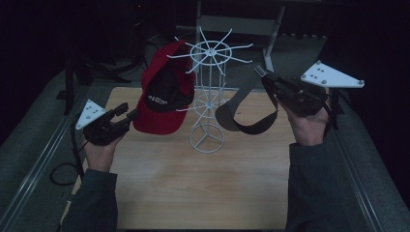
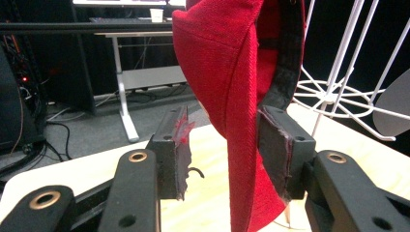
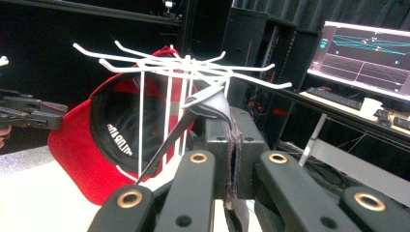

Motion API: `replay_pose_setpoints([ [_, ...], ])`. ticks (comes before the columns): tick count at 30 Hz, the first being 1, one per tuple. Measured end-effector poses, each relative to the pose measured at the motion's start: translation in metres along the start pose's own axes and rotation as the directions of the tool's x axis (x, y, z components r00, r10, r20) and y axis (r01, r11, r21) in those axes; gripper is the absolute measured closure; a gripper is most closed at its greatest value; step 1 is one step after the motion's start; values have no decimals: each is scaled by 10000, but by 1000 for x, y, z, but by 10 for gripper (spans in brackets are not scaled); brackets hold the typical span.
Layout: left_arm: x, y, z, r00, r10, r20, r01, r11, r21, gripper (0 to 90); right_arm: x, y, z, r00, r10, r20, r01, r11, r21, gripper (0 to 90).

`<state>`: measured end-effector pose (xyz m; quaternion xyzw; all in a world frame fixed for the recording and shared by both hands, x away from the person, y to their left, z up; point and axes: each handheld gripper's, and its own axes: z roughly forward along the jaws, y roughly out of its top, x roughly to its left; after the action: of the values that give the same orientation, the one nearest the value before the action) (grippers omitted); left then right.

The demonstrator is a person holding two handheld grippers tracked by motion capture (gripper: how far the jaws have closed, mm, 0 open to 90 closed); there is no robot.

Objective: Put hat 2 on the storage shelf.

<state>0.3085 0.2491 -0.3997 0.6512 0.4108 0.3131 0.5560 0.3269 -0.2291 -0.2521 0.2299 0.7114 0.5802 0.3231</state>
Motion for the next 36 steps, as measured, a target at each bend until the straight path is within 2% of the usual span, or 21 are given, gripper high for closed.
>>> replay_pose_setpoints([
  [11,1,0,2,10000,-30,20,30,10000,48,566,-3,6,7,10000,4,32,-3,10000,-75,881],
  [22,2,0,3,10000,-87,30,86,10000,38,646,-5,12,17,10000,-23,-86,22,10000,-48,881],
  [25,2,0,3,9999,-108,17,108,9999,36,675,-6,14,18,9999,-59,-84,59,10000,-34,881],
  [32,1,1,6,10000,95,30,-95,9998,177,818,-11,14,27,9999,113,-94,-112,9999,132,881],
  [36,0,2,7,9998,190,49,-190,9997,176,840,-12,14,30,9999,97,-105,-95,9998,190,881],
])
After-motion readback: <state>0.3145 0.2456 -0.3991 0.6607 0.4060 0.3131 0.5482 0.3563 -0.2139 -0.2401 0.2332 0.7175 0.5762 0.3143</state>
